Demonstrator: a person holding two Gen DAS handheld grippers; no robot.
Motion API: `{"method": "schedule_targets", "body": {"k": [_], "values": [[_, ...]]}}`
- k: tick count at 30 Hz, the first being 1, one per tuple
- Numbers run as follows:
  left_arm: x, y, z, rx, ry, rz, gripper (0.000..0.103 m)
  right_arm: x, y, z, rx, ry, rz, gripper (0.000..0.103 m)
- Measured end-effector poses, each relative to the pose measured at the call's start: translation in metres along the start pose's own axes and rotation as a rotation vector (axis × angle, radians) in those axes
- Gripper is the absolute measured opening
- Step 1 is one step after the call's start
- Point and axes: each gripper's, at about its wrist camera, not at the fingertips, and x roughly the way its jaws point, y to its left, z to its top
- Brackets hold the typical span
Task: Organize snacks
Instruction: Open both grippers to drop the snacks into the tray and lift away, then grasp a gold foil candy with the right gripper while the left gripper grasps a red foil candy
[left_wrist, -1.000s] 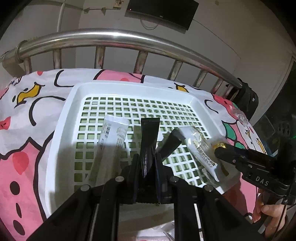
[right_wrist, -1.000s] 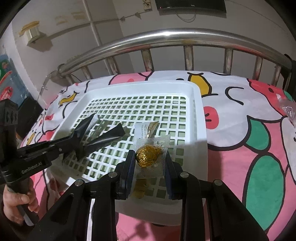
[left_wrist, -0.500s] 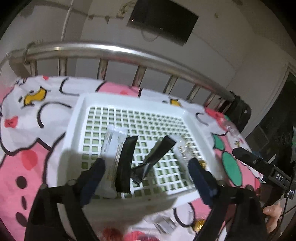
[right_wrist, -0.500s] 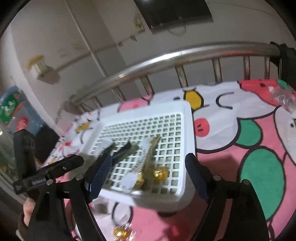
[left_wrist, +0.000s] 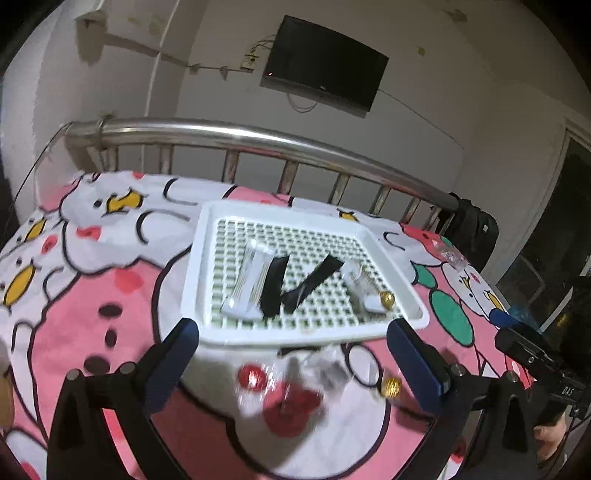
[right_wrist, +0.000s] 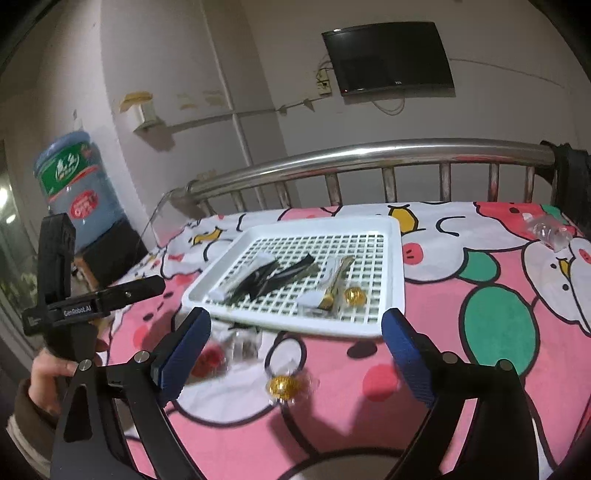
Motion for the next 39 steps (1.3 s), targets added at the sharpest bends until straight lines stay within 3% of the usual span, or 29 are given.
{"method": "schedule_targets", "body": {"k": [9,15,22,24,27,32,39], "values": [[0.018,0.014,-0.029,-0.015,0.081,0.061,0.103,0.035,0.021,-0.044,-0.077,0.161,-0.005,0.094],[0.043,0.015,-0.039,0.004,0.152,0.106,0.100,0.065,0.022,-0.056,-0.091,0.260,-0.030,0.092],[0.057,0.023,-0.043,-0.019,0.184,0.149,0.081,0.087,0.023,-0.058,-0.105,0.318,-0.053,0.076],[0.062,0.028,-0.044,-0.038,0.198,0.151,0.069,0.092,0.023,-0.058,-0.106,0.331,-0.058,0.062],[0.062,0.027,-0.045,-0.022,0.187,0.165,0.062,0.097,0.021,-0.061,-0.102,0.344,-0.053,0.054],[0.064,0.021,-0.048,0.009,0.190,0.147,0.031,0.095,0.018,-0.061,-0.082,0.335,-0.037,0.043],[0.059,0.022,-0.049,0.001,0.185,0.114,0.026,0.088,0.018,-0.059,-0.077,0.308,-0.023,0.029]]}}
